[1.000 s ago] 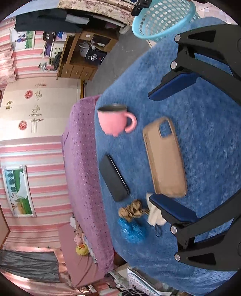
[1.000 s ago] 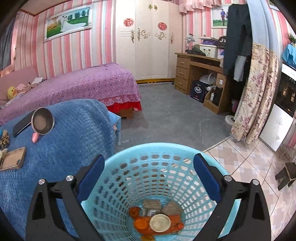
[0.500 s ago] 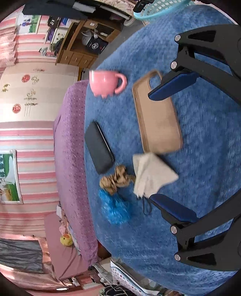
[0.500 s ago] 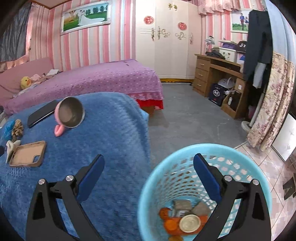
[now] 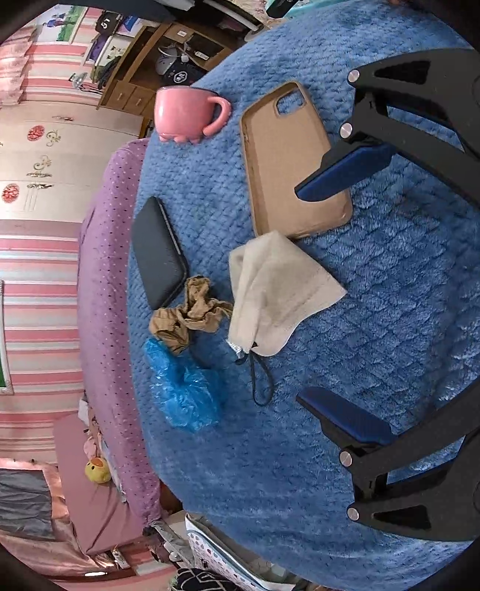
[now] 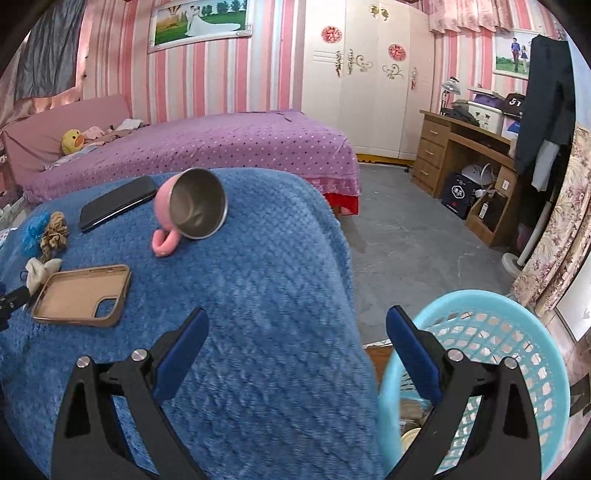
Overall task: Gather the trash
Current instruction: 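Grasp the beige cloth with the left tool and lift it, then grasp the brown crumpled fabric with the right tool while the left tool holds the cloth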
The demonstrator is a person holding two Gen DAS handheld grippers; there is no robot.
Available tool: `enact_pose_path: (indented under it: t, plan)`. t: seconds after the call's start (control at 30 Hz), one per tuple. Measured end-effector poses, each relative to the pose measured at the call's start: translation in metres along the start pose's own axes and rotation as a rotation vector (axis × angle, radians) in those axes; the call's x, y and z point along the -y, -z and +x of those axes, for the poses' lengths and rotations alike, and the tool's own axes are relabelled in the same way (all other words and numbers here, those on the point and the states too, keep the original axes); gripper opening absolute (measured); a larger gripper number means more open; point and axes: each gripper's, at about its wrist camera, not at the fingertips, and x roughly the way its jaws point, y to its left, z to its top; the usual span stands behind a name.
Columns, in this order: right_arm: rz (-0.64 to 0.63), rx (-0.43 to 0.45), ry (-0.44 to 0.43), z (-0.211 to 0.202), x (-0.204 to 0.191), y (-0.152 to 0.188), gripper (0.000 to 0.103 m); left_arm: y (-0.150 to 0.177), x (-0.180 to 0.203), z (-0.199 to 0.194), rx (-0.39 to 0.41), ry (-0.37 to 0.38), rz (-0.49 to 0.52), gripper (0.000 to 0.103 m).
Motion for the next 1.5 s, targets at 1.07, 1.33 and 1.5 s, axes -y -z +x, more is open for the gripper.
enact_pose_path:
  t: [1.07,1.33,1.5]
  plan:
    - [-0.103,-0.013,0.012,0.002,-0.028,-0.004,0.095,-0.008,-0.035,0.023,-0.071,0.144,-0.067,0.014]
    - [-0.091,0.028,-0.025,-0.016,-0.042,-0.005,0.095,-0.017,-0.079,-0.031,0.057,0.108,-0.103,0.008]
    - [-0.126,0.059,-0.091,-0.029,-0.077,-0.013,0.095,-0.024,-0.118,-0.034,0.103,0.033,-0.169,0.008]
